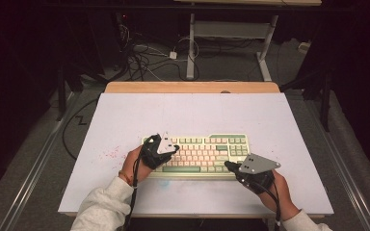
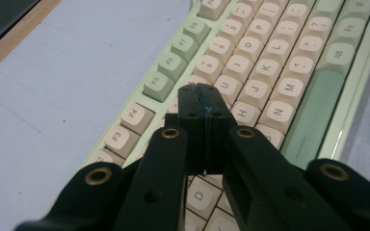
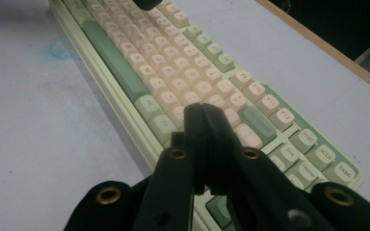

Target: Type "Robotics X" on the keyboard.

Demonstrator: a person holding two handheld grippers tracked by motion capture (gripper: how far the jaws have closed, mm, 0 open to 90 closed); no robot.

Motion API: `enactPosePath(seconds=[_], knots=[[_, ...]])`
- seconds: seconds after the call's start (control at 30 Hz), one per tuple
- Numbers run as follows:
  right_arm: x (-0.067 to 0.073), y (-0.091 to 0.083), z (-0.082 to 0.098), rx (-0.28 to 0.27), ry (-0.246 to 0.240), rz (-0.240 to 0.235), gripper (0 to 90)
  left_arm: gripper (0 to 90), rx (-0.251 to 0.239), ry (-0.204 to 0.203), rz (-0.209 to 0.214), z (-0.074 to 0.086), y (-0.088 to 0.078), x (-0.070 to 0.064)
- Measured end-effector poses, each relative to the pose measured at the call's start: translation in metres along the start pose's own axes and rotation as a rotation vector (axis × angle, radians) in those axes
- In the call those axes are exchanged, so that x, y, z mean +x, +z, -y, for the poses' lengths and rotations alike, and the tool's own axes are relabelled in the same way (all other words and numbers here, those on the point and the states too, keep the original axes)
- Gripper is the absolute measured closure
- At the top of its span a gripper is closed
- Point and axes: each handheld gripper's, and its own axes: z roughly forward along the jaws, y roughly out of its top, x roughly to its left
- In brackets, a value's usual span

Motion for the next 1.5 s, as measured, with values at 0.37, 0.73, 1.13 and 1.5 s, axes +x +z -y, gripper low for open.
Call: enactPosePath(seconds=[0.37,0.73,1.13,1.5], knots=[[-0.001,0.0,0.001,0.0,0.004,0.005,90.0,87.5,-0.011,0.009,-0.008,0.005,-0.009,-0.002],[-0.003,0.002,0.002,0.004,0.011,0.007,90.0,87.5,-0.018,0.017,-0.024,0.02,-0.025,-0.005],[-0.002,0.009,-0.001,0.008,0.011,-0.002,90.0,87.5,-0.032,0.003,-0.046,0.041,-0.044,-0.007],[-0.002,0.022,-0.008,0.013,0.002,-0.015,90.0,87.4,-0.046,-0.02,-0.066,0.059,-0.056,-0.007]])
